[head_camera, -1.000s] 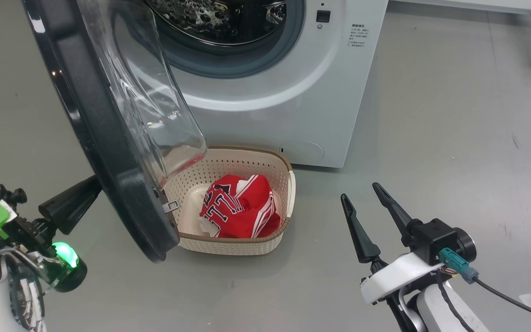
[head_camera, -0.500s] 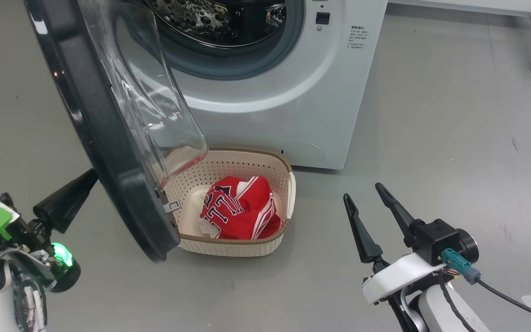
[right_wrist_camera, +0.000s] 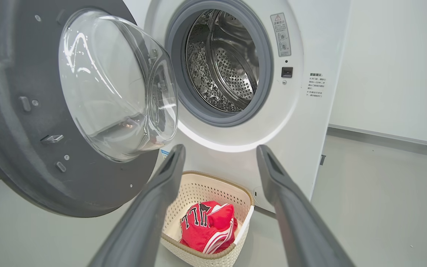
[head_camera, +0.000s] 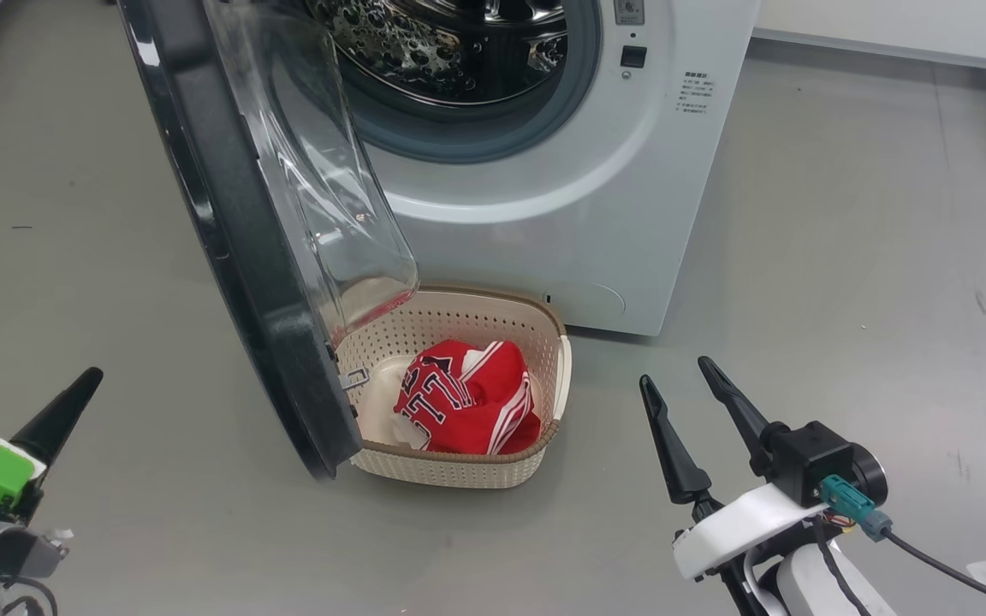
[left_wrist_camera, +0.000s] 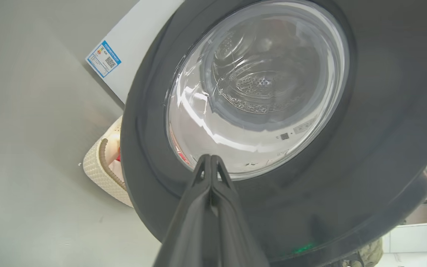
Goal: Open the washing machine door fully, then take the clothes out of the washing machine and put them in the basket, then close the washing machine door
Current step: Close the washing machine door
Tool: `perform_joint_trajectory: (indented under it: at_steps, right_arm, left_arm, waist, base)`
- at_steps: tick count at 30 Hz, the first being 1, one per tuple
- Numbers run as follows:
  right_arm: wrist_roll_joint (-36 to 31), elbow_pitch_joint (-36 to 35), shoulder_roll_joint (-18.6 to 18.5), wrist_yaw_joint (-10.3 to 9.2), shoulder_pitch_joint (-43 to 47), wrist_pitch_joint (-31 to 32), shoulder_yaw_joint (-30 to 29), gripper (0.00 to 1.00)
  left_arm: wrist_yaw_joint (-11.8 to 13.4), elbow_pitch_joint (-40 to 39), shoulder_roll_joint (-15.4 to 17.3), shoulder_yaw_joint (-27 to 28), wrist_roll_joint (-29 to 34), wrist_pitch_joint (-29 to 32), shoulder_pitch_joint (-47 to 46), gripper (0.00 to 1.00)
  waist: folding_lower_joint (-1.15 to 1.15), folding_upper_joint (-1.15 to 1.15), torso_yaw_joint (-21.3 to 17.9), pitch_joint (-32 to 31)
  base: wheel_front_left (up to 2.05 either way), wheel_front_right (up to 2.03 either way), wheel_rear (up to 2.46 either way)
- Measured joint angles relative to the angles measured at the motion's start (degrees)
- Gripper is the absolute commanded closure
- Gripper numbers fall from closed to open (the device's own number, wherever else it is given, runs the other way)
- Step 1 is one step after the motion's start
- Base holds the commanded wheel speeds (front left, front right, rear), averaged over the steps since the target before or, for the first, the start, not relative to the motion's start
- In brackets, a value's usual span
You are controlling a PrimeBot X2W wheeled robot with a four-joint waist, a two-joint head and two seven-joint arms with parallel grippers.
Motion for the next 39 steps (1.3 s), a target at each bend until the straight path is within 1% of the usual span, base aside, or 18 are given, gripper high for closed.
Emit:
perform_joint_trajectory:
  at_steps: [3,5,9,12,16,17,19,23,34,35,36,37,39]
  right_arm:
    - [0.18,0.04,0.02,0.00,0.73,0.00,0.36,0.00]
    - [0.32,0.03,0.02,0.00,0.77,0.00,0.51,0.00]
    - [0.37,0.05,0.03,0.01,0.79,0.00,0.57,0.00]
    - [0.51,0.13,0.04,0.04,0.83,0.00,0.74,0.00]
    - [0.62,0.15,0.08,0.05,0.87,0.00,1.22,0.00]
    - [0.62,0.15,0.08,0.05,0.87,0.00,1.22,0.00]
    - [0.71,0.14,0.09,0.05,0.87,0.00,1.23,0.00]
    - [0.76,0.14,0.08,0.05,0.88,0.00,1.23,0.00]
    - [0.92,-0.01,0.09,0.00,0.92,0.00,1.19,0.00]
    - [0.92,-0.01,0.08,-0.01,0.92,0.00,1.15,0.00]
    - [0.92,-0.01,0.08,-0.01,0.92,0.00,1.14,0.00]
    - [0.92,-0.01,0.08,-0.01,0.92,0.00,1.11,0.00]
    - [0.92,-0.01,0.08,-0.01,0.92,0.00,1.08,0.00]
  left_arm:
    - [-0.55,-1.46,1.10,-1.24,4.45,-2.60,1.89,1.00]
    - [-0.74,-2.70,2.50,-2.48,7.70,-4.25,3.41,1.00]
    - [-0.79,-5.04,4.36,-4.04,13.35,-8.27,5.68,1.00]
    - [-0.79,-6.62,4.87,-4.98,16.47,-11.39,7.01,1.00]
    - [-0.79,-9.10,6.52,-7.46,20.56,-15.11,9.93,1.00]
    - [-0.79,-9.10,6.52,-7.46,20.56,-15.11,9.93,1.00]
    - [-0.79,-11.13,7.28,-9.85,21.61,-16.93,11.04,1.00]
    - [-0.79,-13.51,7.42,-12.55,23.15,-20.93,11.86,1.00]
    - [-0.79,-14.90,7.62,-17.45,25.91,-30.78,16.96,1.00]
    - [-0.79,-14.92,7.64,-17.59,26.24,-31.74,17.27,0.96]
    - [-0.79,-14.94,7.72,-17.82,26.59,-32.65,17.47,0.77]
    - [-0.79,-15.16,7.86,-18.27,27.21,-34.57,17.69,0.00]
    - [-0.79,-15.05,7.73,-18.30,27.14,-35.98,17.88,0.00]
  waist:
    - [0.00,0.00,0.51,-0.35]
    - [0.00,0.00,0.82,-0.55]
    - [0.00,0.00,1.32,-0.87]
    - [0.00,0.00,1.58,-1.19]
    - [0.00,0.00,1.70,-1.44]
    - [0.00,0.00,1.70,-1.44]
    - [0.00,0.00,1.69,-1.48]
    - [0.00,0.00,1.70,-1.51]
    - [0.00,0.00,1.64,-1.31]
    - [0.00,0.00,1.64,-1.28]
    - [0.00,0.00,1.63,-1.26]
    - [0.00,0.00,1.63,-1.21]
    - [0.00,0.00,1.64,-1.19]
  base:
    - [0.00,0.00,0.00]
    - [0.00,0.00,0.00]
    - [0.00,0.00,0.00]
    - [0.00,0.00,0.00]
    - [0.00,0.00,0.00]
    - [0.00,0.00,0.00]
    - [0.00,0.00,0.00]
    - [0.00,0.00,0.00]
    - [0.00,0.00,0.00]
    - [0.00,0.00,0.00]
    - [0.00,0.00,0.00]
    - [0.00,0.00,0.00]
    - [0.00,0.00,0.00]
